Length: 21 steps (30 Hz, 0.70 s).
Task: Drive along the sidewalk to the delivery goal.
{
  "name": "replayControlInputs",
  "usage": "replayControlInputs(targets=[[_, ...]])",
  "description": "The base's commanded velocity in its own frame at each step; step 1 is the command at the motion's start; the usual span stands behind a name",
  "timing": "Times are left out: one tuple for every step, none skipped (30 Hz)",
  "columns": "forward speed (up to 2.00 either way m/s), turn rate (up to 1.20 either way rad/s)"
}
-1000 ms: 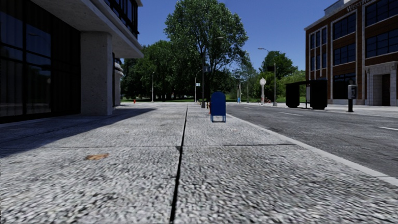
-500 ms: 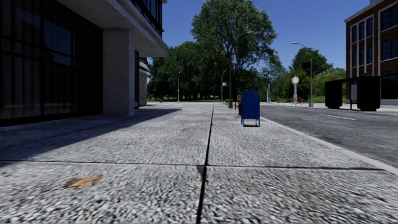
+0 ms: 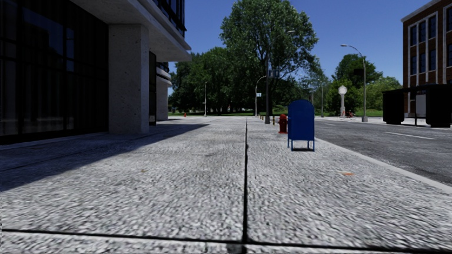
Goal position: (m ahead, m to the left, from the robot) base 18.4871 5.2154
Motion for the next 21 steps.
replayControlInputs(targets=[[2.0, 0.0], [2.0, 0.0], [2.0, 0.0], [2.0, 0.0], [2.0, 0.0], [2.0, 0.0], [2.0, 0.0], [2.0, 0.0], [2.0, 0.0], [2.0, 0.0], [2.0, 0.0], [2.0, 0.0], [2.0, 0.0], [2.0, 0.0], [2.0, 0.0], [2.0, 0.0], [2.0, 0.0], [2.0, 0.0], [2.0, 0.0], [2.0, 0.0], [2.0, 0.0]])
